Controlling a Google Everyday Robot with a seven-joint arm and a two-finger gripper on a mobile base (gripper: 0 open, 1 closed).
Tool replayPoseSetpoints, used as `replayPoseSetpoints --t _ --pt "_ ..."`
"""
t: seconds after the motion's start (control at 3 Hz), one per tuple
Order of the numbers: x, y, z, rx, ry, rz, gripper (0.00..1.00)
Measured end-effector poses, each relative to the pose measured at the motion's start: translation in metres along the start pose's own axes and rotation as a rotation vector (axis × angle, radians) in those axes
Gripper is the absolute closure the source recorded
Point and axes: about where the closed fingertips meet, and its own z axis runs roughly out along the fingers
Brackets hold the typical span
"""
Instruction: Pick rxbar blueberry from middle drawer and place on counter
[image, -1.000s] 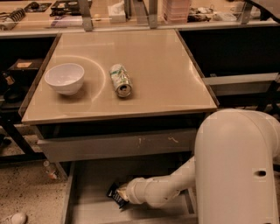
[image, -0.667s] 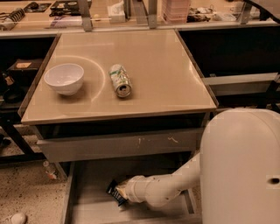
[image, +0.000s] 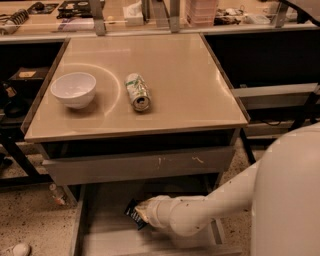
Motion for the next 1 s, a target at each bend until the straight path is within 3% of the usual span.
replayPoseSetpoints --t 1.0 --pt "-0.013 -0.006 -0.097 0.128 0.083 0.059 1.0"
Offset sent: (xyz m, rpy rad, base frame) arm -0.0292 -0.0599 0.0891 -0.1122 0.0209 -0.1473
